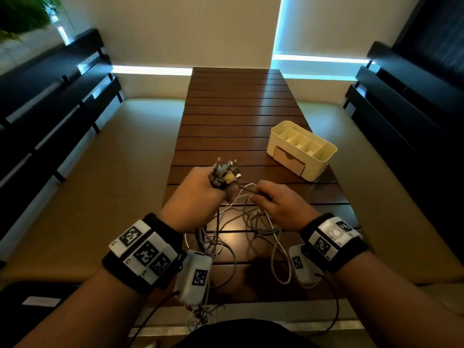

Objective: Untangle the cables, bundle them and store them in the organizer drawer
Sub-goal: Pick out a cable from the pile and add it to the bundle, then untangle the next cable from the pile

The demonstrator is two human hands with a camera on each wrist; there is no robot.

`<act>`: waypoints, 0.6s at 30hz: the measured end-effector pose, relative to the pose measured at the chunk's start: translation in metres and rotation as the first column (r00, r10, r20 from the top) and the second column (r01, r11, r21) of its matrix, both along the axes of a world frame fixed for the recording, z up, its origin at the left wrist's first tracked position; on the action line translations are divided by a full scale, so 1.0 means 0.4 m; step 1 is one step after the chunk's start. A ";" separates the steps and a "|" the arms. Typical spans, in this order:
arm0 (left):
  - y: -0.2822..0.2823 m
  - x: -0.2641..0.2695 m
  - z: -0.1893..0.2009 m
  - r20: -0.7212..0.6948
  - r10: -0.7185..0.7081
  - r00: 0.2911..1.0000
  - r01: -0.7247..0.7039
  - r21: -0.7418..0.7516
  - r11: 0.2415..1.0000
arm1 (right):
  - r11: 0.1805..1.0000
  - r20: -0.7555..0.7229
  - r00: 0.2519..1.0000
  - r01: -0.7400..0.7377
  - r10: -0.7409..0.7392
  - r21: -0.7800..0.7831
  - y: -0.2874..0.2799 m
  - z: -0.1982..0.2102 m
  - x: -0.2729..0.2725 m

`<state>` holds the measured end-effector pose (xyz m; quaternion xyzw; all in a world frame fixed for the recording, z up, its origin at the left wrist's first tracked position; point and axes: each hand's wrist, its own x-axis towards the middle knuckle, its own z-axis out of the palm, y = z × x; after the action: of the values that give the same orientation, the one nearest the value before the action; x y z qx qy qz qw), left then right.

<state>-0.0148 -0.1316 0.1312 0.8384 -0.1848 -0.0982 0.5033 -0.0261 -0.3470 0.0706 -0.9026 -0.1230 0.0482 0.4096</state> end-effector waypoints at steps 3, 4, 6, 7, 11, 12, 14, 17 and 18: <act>0.017 0.001 0.018 -0.109 0.053 0.993 -0.066 -0.121 0.990 | 0.992 -0.095 0.990 0.102 -0.109 -0.072 -0.040 -0.041 0.005; 0.021 -0.001 0.023 -0.140 0.048 0.989 -0.066 -0.126 0.990 | 0.986 -0.100 0.984 0.140 -0.149 -0.091 -0.051 -0.043 0.006; 0.024 -0.005 0.026 -0.191 0.039 0.981 -0.058 -0.095 0.994 | 0.983 -0.119 0.979 0.156 -0.167 -0.097 -0.061 -0.031 0.010; 0.025 -0.006 0.023 -0.205 0.038 0.978 -0.052 -0.067 0.996 | 0.989 -0.143 0.980 0.130 -0.139 -0.074 -0.059 -0.017 0.009; 0.013 -0.013 0.010 -0.241 -0.029 0.970 0.031 0.002 1.000 | 0.999 -0.112 0.993 -0.026 0.022 -0.036 -0.023 0.056 -0.017; 0.010 -0.012 0.006 -0.240 -0.040 0.970 0.043 0.006 0.999 | 0.999 -0.074 0.996 -0.048 0.047 -0.009 -0.009 0.072 -0.029; 0.009 -0.011 0.001 -0.258 -0.030 0.966 0.024 -0.026 0.999 | 0.995 0.005 0.997 -0.082 0.082 0.057 0.019 0.091 -0.056; 0.007 -0.013 -0.003 -0.341 -0.054 0.938 0.016 -0.112 0.994 | 0.992 0.036 0.998 -0.058 0.055 0.116 0.037 0.095 -0.082; 0.005 -0.017 -0.003 -0.358 -0.083 0.930 0.039 -0.129 0.991 | 0.993 0.034 0.999 -0.031 0.027 0.114 0.035 0.092 -0.087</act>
<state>-0.0215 -0.1296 0.1300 0.7681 -0.1203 -0.2556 0.5746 -0.0608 -0.3330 0.1075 -0.8764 -0.1452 0.0325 0.4581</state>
